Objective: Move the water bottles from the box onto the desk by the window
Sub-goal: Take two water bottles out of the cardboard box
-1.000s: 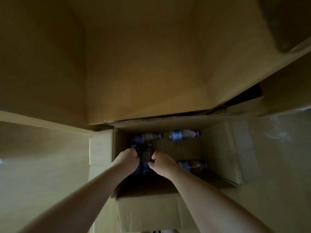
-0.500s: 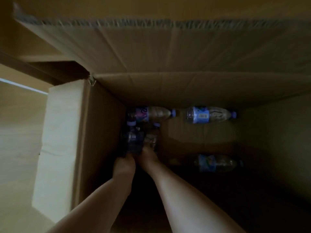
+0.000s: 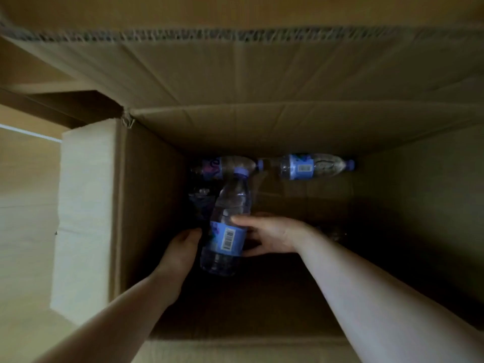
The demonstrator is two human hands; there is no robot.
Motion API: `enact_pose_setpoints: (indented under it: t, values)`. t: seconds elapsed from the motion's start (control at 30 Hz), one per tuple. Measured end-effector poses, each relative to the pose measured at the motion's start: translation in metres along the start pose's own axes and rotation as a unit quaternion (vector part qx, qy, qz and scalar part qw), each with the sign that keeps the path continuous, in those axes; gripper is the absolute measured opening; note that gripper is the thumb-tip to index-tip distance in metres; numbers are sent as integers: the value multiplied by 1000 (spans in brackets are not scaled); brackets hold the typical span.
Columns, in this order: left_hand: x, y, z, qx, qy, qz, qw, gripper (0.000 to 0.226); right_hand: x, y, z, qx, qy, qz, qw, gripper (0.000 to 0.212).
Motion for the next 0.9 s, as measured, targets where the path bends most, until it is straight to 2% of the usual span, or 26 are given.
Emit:
enact_pose_setpoints:
  t: [0.07,0.13,0.17,0.2,0.23,0.3,0.37,0.43,0.5,0.53,0.6,0.67,0.73,0.8,0.87,0.9]
  values:
    - [12,-24,19,-142,4,32,989,35,-4,-4,27,-41,-10,-11,999,45]
    - [25,-47,39,-265,15,-15,964,49,-6,-9,47,-74,-17,-8,997,58]
    - [28,-56,46,-294,11,-45,955,55,-6,-13,54,-94,-14,-9,995,63]
    - [31,-61,49,-289,-8,-68,955,57,-8,-17,58,-113,-4,-13,994,67]
    - [33,-62,49,-253,-27,-99,962,59,-11,-22,62,-125,14,-23,992,68]
    - [41,-54,47,-112,-81,-163,977,65,-20,-32,65,-93,67,-46,992,58]
    - [48,-50,52,5,-112,-292,950,79,-25,-35,65,0,133,-92,987,46]
    - [51,-52,64,69,-104,-402,907,90,-22,-36,61,88,197,-132,968,41]
    - [52,-57,73,67,-124,-424,895,92,-17,-34,61,145,227,-163,949,36]
    - [51,-56,72,59,-135,-410,900,91,-16,-34,64,157,230,-171,945,32]
    - [47,-51,64,18,-131,-340,931,87,-17,-35,68,136,219,-188,948,21]
    - [38,-46,52,-33,-104,-254,961,98,-16,-42,70,85,189,-191,959,18]
    - [33,-48,46,-90,-73,-175,978,107,-13,-50,67,27,149,-176,973,25]
    - [31,-54,43,-131,-51,-118,983,93,-12,-57,64,-15,120,-153,981,36]
    - [29,-53,37,-119,-38,-109,986,72,-10,-54,60,-15,105,-147,983,48]
    - [30,-50,32,-96,-42,-110,988,70,-10,-52,57,-12,102,-147,984,53]
Point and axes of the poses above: each hand's wrist, its own z-axis away from the middle knuckle, its own y-axis out of the back of the hand, x = y × z, the point moved 8 cm from there along -z, towards the middle knuckle, and after that the axes turned 10 degrees about -x, right-handed, at the moved point
